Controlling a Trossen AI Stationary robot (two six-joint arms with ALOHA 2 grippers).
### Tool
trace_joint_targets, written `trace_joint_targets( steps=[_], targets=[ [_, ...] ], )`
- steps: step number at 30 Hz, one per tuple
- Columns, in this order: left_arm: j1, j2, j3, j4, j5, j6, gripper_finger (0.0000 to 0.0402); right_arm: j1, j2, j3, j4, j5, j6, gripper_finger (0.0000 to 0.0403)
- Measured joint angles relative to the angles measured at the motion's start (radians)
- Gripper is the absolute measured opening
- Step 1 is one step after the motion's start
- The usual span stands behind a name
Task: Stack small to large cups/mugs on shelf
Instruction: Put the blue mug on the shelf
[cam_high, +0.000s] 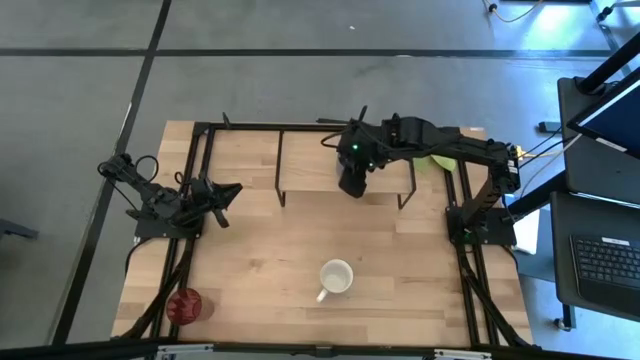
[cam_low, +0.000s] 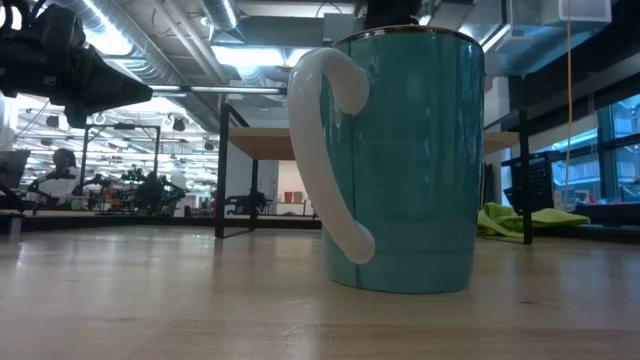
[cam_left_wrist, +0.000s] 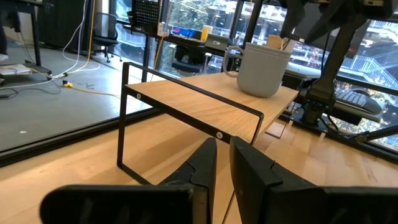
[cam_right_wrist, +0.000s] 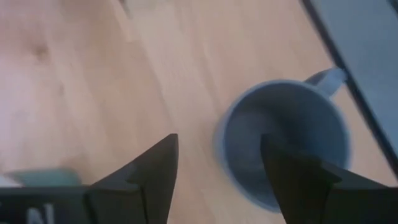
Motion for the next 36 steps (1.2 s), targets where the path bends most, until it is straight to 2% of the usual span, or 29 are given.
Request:
trace_joint_targets(
  steps=[20,24,27,29,31,33,36],
  targets=[
    [0.0,0.0,0.0,0.001,-0.012,0.003,0.0041,0.0,0.0,0.0,0.011,0.03,0.234,0.0227],
    [0.0,0.0,0.0,0.076,-0.01,-0.028,0.0041,0.0,0.0,0.0,0.011,0.035,0.235,0.0227],
    [-0.001,0.0,0.0,0.153,0.057,-0.135,0.0041,0.0,0.0,0.0,0.011,0.034,0.229,0.0227],
    [0.0,0.0,0.0,0.192,0.098,-0.149,0.0041,0.0,0.0,0.0,0.012,0.034,0.205,0.0227],
    [0.0,0.0,0.0,0.268,0.127,-0.115,0.0041,0.0,0.0,0.0,0.012,0.034,0.178,0.0227],
    [0.0,0.0,0.004,0.382,0.212,-0.044,0.004,0.0,0.0,0.0,0.012,0.034,0.158,0.0227],
    [-0.007,0.005,0.108,0.425,0.323,0.078,0.0036,0.001,0.0,0.0,0.012,0.03,0.13,0.0227]
  ],
)
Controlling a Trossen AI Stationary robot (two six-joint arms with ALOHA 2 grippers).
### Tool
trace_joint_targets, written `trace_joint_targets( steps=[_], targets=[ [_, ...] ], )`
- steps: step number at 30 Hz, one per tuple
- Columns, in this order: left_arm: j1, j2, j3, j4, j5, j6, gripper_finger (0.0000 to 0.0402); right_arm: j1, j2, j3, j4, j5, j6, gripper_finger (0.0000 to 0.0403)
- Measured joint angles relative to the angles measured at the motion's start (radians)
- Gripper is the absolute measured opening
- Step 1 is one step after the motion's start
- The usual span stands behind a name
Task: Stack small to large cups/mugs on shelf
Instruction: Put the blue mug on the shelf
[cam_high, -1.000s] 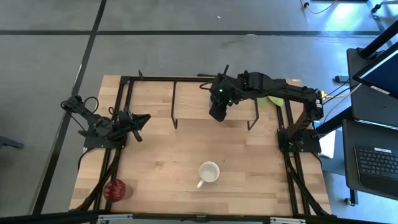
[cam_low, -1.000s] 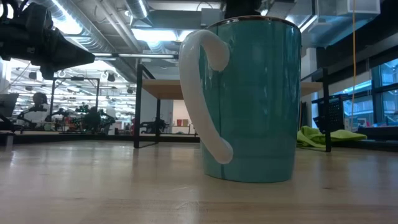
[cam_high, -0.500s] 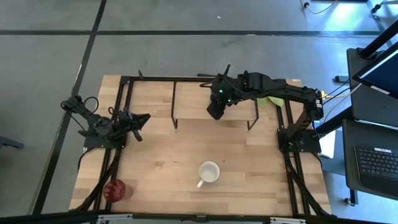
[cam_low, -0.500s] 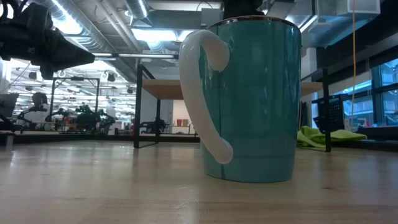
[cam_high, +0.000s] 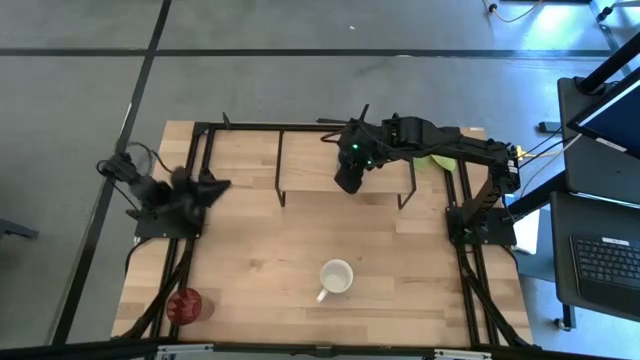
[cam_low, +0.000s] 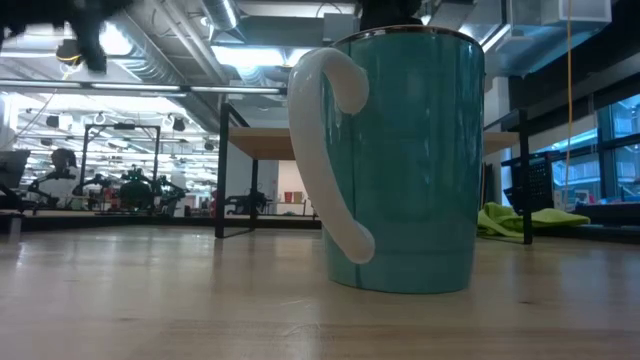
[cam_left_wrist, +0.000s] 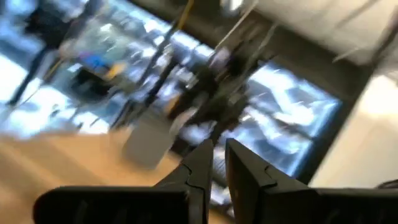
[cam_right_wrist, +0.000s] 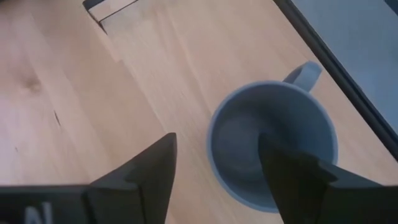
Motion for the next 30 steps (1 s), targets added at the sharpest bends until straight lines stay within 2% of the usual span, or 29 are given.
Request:
trace_joint_targets(
  steps=[1,3,7,9,11,12,14,18,20,23,26,30],
  targets=[
    [-0.007,0.011,0.065,-0.064,0.01,0.022,0.0034,0.0,0.0,0.0,0.0,-0.003,-0.006,0.0227],
    [-0.026,0.063,0.218,-0.295,0.029,0.029,0.0031,0.0,0.0,0.0,0.0,-0.003,-0.015,0.0227],
    [-0.052,0.321,0.536,-0.729,0.032,0.029,0.0026,0.0,0.0,0.0,0.0,-0.003,-0.025,0.0227],
    [-0.053,0.465,0.663,-0.833,0.047,0.175,0.0024,0.0,0.0,0.0,0.002,-0.001,-0.016,0.0227],
    [-0.053,0.585,0.764,-0.836,0.058,0.375,0.0023,0.003,-0.004,0.0,0.007,0.031,-0.008,0.0227],
    [-0.052,0.633,0.808,-0.837,0.058,0.432,0.0022,0.008,-0.01,0.0,0.011,0.059,-0.008,0.0227],
    [-0.034,0.7,0.892,-0.856,0.045,0.415,0.0022,0.023,-0.028,0.007,0.004,0.169,-0.011,0.0227],
    [0.092,0.763,1.006,-1.054,0.046,0.38,0.0028,0.074,-0.07,0.056,-0.056,0.444,-0.019,0.0227],
    [0.194,0.776,1.02,-1.101,0.14,0.397,0.003,0.098,-0.097,0.082,-0.083,0.532,0.04,0.0227],
    [0.377,0.785,1.021,-1.084,0.331,0.474,0.0026,0.129,-0.14,0.1,-0.145,0.601,0.201,0.0227],
    [0.579,0.828,1.024,-0.996,0.522,0.56,0.0013,0.164,-0.165,0.092,-0.218,0.629,0.333,0.0227],
    [0.834,0.948,1.022,-0.833,0.833,0.598,0.0002,0.2,-0.167,0.089,-0.292,0.622,0.424,0.0227]
  ],
)
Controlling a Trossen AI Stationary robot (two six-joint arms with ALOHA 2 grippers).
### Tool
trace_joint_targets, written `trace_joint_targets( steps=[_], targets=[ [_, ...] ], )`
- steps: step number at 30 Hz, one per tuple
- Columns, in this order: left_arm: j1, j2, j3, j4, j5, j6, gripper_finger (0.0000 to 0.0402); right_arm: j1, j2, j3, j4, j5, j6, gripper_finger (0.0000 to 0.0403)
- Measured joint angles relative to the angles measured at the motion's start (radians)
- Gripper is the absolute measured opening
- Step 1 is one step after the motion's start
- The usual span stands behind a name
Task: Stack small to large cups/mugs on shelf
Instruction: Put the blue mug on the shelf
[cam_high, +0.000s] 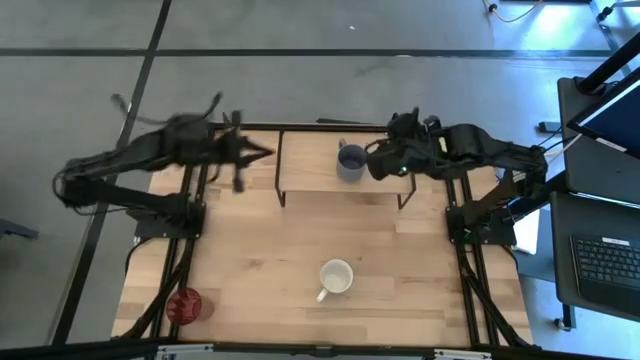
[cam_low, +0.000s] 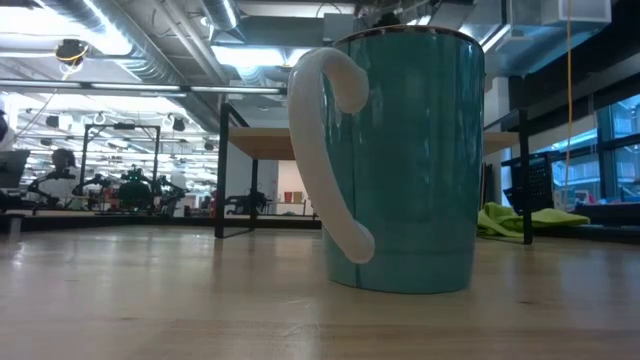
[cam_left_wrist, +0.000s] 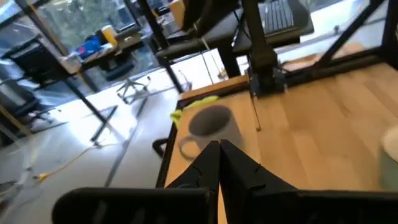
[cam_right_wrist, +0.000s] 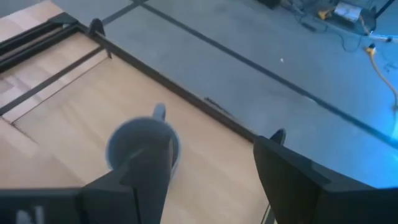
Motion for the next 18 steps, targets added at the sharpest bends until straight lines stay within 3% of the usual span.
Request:
trace_joint_targets(
  steps=[3,6,11,18],
  targets=[
    [0.147,0.123,0.0,0.101,0.181,-0.019,0.0004,0.009,-0.001,0.0,-0.022,-0.017,0.033,0.0227],
    [0.219,0.263,-0.002,0.184,0.354,-0.048,0.0002,0.01,-0.001,0.0,-0.06,-0.024,0.101,0.0227],
    [0.269,0.436,0.026,0.308,0.418,-0.07,0.0005,0.008,-0.001,-0.001,-0.078,-0.017,0.215,0.0227],
    [0.356,0.656,0.22,0.302,0.528,-0.042,0.0003,-0.023,-0.001,-0.015,-0.074,-0.005,0.301,0.0227]
  ],
)
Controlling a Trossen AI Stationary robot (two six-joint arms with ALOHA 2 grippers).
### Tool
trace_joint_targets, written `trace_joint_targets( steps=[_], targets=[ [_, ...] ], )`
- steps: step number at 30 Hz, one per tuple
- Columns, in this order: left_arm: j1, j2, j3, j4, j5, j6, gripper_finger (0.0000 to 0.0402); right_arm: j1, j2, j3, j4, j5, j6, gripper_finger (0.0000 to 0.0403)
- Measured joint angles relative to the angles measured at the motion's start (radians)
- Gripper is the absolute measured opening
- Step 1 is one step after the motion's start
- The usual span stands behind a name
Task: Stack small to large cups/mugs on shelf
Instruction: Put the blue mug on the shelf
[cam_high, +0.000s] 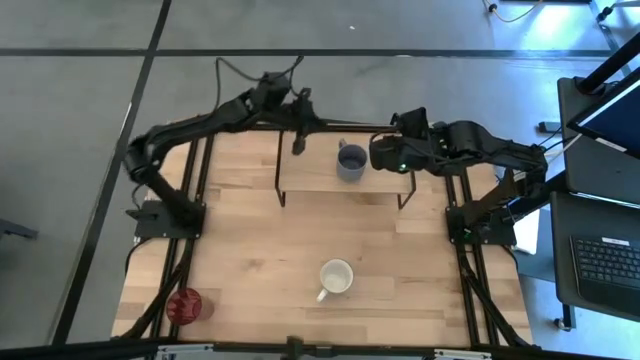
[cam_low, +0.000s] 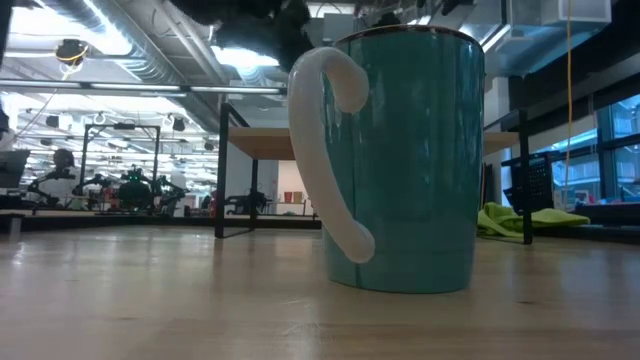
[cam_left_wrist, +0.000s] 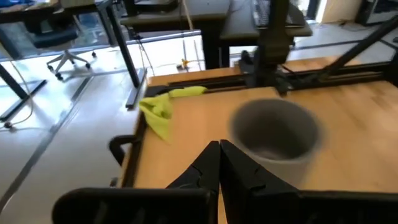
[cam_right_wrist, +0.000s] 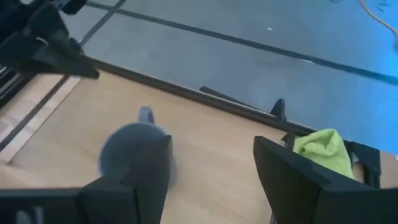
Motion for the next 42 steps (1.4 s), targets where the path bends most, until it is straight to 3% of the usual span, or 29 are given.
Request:
trace_joint_targets(
  steps=[5,14,34,42],
  targets=[
    [0.065,0.165,0.168,-0.025,0.097,0.0,0.0002,-0.01,0.002,-0.041,0.001,-0.075,0.068,0.0227],
    [0.096,0.349,0.362,-0.212,0.281,0.106,0.0003,-0.015,0.002,-0.084,0.003,-0.083,0.147,0.0227],
    [0.081,0.462,0.392,-0.217,0.388,0.126,0.0001,-0.022,0.005,-0.084,0.003,-0.065,0.213,0.0227],
    [0.076,0.462,0.392,-0.404,0.435,0.186,0.0001,-0.052,0.005,-0.084,-0.001,-0.085,0.191,0.0227]
  ],
)
